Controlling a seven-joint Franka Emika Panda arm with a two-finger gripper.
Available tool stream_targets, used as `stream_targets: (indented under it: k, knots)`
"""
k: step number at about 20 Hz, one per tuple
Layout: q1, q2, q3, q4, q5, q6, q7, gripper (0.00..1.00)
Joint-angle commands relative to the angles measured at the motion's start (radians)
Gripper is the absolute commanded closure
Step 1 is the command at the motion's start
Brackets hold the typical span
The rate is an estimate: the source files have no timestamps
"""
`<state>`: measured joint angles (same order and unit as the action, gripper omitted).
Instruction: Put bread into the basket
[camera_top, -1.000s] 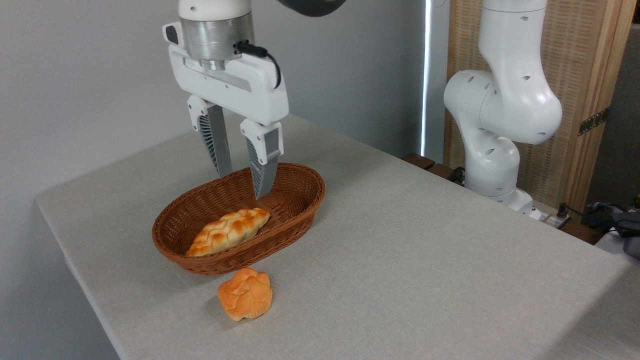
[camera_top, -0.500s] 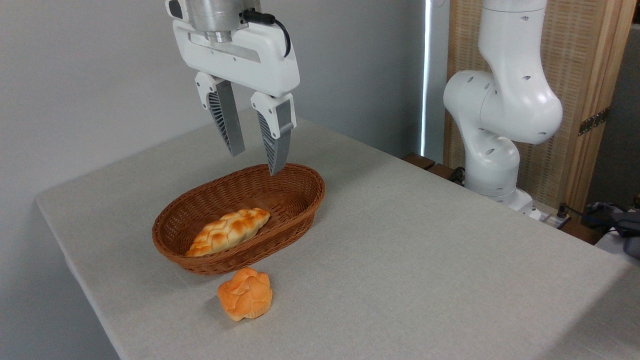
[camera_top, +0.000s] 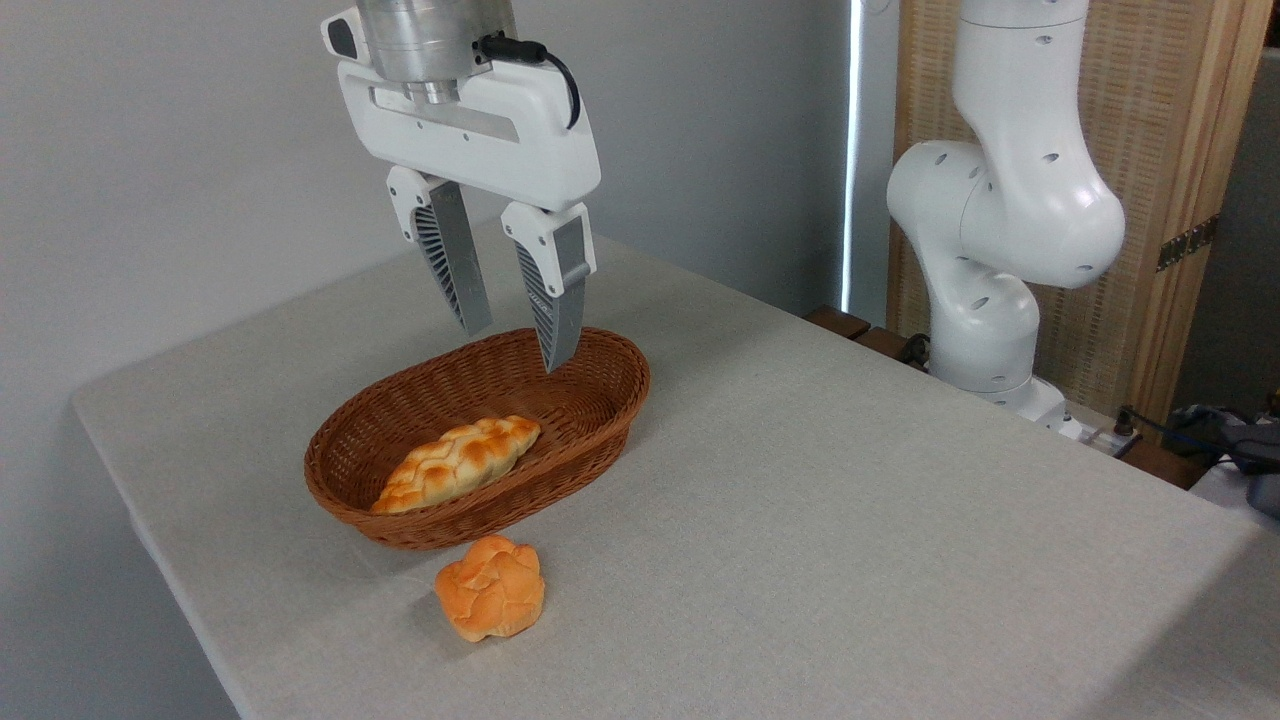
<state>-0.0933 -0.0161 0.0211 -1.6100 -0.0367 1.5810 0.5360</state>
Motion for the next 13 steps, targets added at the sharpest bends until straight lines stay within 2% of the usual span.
stream_targets:
  k: [1, 5, 13]
  knots:
    - [-0.008, 0.005, -0.001, 0.025, 0.073, -0.038, 0.012, 0.00]
    - [-0.008, 0.005, -0.003, 0.025, 0.075, -0.039, 0.016, 0.00]
    - [-0.008, 0.005, -0.001, 0.022, 0.046, -0.035, 0.016, 0.00]
